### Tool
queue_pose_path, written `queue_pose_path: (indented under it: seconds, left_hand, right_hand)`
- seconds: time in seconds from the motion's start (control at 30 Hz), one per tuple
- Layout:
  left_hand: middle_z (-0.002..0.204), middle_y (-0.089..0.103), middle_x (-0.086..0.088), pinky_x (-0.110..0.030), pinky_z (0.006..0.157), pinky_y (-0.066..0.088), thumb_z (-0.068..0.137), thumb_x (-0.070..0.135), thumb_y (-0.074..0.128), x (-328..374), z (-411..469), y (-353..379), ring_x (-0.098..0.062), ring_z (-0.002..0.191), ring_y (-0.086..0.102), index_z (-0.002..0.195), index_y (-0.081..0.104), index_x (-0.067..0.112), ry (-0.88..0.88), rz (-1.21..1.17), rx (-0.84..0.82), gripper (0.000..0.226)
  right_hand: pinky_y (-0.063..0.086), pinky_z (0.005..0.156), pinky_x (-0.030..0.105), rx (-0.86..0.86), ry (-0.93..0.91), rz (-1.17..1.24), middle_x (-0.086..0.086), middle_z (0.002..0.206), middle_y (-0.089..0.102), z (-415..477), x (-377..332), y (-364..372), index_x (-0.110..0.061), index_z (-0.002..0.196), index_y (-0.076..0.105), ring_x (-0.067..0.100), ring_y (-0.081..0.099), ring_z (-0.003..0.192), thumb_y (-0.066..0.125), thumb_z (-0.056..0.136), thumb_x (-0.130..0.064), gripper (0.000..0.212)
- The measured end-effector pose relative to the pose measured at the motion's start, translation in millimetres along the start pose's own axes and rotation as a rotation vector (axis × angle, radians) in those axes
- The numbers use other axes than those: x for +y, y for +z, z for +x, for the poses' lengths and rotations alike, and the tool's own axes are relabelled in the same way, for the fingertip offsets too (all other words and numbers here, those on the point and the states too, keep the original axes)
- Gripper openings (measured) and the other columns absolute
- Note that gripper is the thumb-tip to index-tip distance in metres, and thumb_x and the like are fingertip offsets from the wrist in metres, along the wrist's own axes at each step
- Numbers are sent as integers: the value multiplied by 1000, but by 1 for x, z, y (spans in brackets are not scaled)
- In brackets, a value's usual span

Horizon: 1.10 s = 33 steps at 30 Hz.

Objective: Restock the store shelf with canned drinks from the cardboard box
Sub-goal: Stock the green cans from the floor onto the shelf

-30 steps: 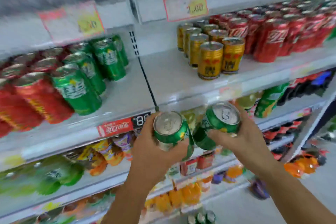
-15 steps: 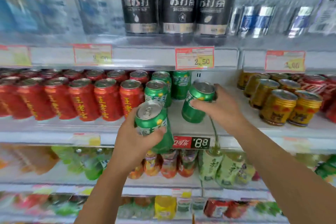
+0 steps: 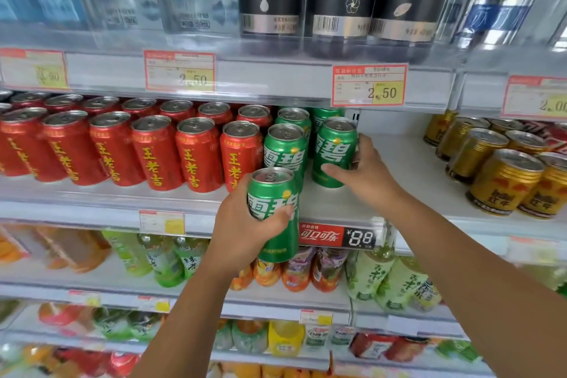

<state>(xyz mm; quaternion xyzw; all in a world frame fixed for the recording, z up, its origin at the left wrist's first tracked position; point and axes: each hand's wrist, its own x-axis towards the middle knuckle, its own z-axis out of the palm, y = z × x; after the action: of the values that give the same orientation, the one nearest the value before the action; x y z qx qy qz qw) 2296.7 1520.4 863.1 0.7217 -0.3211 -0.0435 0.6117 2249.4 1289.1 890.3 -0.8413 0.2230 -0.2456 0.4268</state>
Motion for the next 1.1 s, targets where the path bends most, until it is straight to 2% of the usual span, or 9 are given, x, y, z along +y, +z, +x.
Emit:
queue_pose_path:
  seconds: [0.13,0.27,0.4,0.67,0.8,0.9,0.97,1.03,1.1]
  left_hand:
    - [98,69,21,-23,72,54,61,58,67,-2,3,-1,0,89,67,107,56,41,-8,20,-2,50]
    - [100,69,19,-31,77,58,61,57,68,-3,3,-1,-2,91,67,107,55,44,-8,15,-5,50]
    - [100,70,17,-32,79,58,61,57,68,-4,3,-1,-4,93,67,110,56,40,-13,-8,-11,53]
    - [101,70,17,-20,75,54,62,54,71,5,0,-2,-2,93,67,114,58,36,-33,-30,-28,57]
    - [105,72,15,-14,72,53,75,21,82,18,-4,-6,-1,96,68,117,59,34,-31,-141,-51,49]
    - [113,71,12,-17,78,54,70,24,86,27,-2,-5,-4,104,67,124,59,30,5,-178,-78,61]
    - [115,71,10,-26,87,55,70,25,87,34,0,0,-7,108,65,124,61,29,44,-158,-96,61]
    - [111,72,11,-29,90,54,71,18,86,41,2,10,-7,105,66,120,63,29,73,-146,-92,56]
    - [109,72,12,-26,91,54,72,14,85,44,3,17,-5,104,66,121,62,30,101,-141,-91,56]
  right_hand:
    - [47,93,33,-53,21,21,5,124,57,9,-5,-4,-15,140,32,19,57,110,76,81,-23,74]
    - [45,95,33,-66,43,1,8,129,56,14,-5,0,-9,130,39,22,56,117,73,85,-24,58]
    - [38,93,27,-92,38,4,8,136,54,15,-3,2,-12,137,37,23,54,120,64,92,-26,54]
    - [32,98,26,-135,68,-100,6,148,44,-3,-12,-2,-21,152,20,23,44,132,46,100,-32,59]
    - [34,108,28,76,-152,-16,-6,139,52,-61,-25,-7,-30,143,37,14,48,128,53,96,-23,50]
    - [32,110,30,-172,-175,-3,-21,142,43,-106,-37,-7,-42,146,25,2,39,129,62,89,-28,69]
    - [34,103,19,-309,-176,46,-31,140,40,-121,-47,-3,-49,145,19,-8,39,126,71,82,-34,83]
    - [41,88,7,-262,-209,130,-36,126,51,-120,-50,3,-55,132,32,-16,49,114,78,77,-31,76]
    - [47,83,10,-151,-211,165,-31,115,60,-116,-50,6,-51,121,43,-12,56,106,81,73,-31,64]
